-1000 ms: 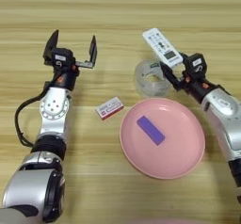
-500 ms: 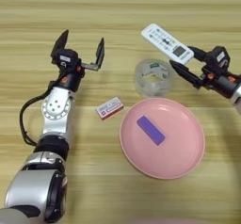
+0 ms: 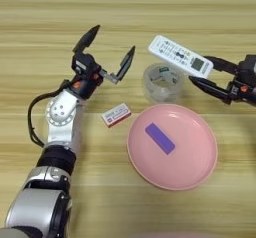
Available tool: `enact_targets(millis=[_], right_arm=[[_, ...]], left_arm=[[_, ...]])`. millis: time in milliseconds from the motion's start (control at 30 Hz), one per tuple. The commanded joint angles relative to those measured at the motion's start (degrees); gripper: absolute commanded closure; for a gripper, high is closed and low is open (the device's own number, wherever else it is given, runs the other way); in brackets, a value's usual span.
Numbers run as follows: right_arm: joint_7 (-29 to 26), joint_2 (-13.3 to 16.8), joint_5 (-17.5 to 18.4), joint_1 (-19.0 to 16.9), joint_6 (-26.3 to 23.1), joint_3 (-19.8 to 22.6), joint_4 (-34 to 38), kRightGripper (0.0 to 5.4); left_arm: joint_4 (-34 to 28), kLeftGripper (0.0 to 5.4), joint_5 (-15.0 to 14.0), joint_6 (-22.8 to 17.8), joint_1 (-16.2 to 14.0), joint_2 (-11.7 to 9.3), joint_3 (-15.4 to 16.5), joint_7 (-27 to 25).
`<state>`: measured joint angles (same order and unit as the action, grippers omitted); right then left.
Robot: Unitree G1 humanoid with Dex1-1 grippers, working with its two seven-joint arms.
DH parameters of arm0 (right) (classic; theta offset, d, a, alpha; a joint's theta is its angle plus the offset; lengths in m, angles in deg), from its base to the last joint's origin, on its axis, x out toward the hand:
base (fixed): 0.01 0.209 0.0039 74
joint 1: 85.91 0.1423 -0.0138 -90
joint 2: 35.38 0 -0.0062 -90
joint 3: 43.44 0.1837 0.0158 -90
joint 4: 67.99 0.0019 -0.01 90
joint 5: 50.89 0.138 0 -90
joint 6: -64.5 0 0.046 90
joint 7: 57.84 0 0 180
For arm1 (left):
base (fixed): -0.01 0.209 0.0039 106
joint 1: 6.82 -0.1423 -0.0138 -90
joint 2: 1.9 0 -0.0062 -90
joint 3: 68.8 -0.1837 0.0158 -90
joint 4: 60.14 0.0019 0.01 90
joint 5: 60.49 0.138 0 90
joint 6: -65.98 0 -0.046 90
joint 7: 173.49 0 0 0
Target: Move the objects on the table
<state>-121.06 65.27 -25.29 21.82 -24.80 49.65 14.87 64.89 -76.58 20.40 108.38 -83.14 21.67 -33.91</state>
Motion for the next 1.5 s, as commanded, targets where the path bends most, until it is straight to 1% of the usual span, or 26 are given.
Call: enact_targets(millis=[33, 133, 200, 300, 433, 500, 600, 767, 900, 967, 1100, 1333, 1500], right_arm=[[-2.22, 0.0, 2.85, 0.47, 0.17, 1.41, -0.39, 2.5], [-3.4, -0.72, 4.58, 0.03, -0.14, 1.88, -0.37, 2.5], [-4.54, -1.13, 5.96, -0.4, -0.3, 2.11, -0.28, 2.5], [-6.97, -1.07, 8.79, -1.32, -1.63, 2.38, 0.86, 2.5], [-10.65, -0.62, 12.88, -2.45, -3.84, 2.9, 2.65, 2.5], [-12.22, -0.42, 14.13, -2.91, -4.68, 3.0, 3.31, 2.5], [-13.96, -0.32, 14.86, -3.63, -5.22, 2.91, 3.91, 2.5], [-16.01, -0.39, 15.25, -4.45, -5.87, 2.47, 4.79, 2.5], [-17.37, -0.61, 15.73, -4.81, -6.76, 2.17, 5.43, 2.5], [-17.96, -0.67, 15.73, -5.14, -7.13, 1.71, 5.84, 2.5], [-18.74, -0.75, 16.13, -5.65, -7.78, 1.27, 6.61, 2.5], [-19.47, -0.84, 16.15, -6.44, -8.68, 0.51, 7.95, 2.5], [-20.16, -0.8, 16.24, -6.78, -9.03, 0.48, 8.01, 2.5]], left_arm=[[-6.56, 0.0, -2.88, -2.65, -3.09, -0.02, -3.68, -6.39], [-10.77, 0.0, -4.85, -4.92, -5.11, -0.21, -5.95, -10.2], [-12.2, 0.0, -4.84, -5.66, -5.85, -0.36, -7.04, -11.63], [-13.49, 0.0, -6.06, -7.45, -6.48, -0.23, -7.86, -13.82], [-16.88, 0.0, -8.97, -10.9, -7.76, -0.18, -9.32, -17.49], [-18.22, 0.0, -9.83, -12.27, -8.27, -0.17, -9.69, -18.64], [-19.8, 0.0, -10.74, -14.1, -8.83, -0.04, -10.05, -19.82], [-23.8, 0.0, -14.19, -19.38, -10.11, -0.3, -10.64, -22.37], [-29.11, 0.0, -18.84, -26.01, -11.68, -0.92, -11.06, -25.18], [-30.76, 0.0, -19.89, -28.06, -12.12, -0.96, -11.17, -26.08], [-32.56, 0.0, -20.46, -30.5, -12.93, -0.93, -11.65, -27.62], [-33.34, 0.0, -20.37, -32.03, -13.45, -0.55, -11.26, -28.92], [-33.4, 0.69, -20.47, -32.23, -13.53, -0.16, -10.71, -29.29]])
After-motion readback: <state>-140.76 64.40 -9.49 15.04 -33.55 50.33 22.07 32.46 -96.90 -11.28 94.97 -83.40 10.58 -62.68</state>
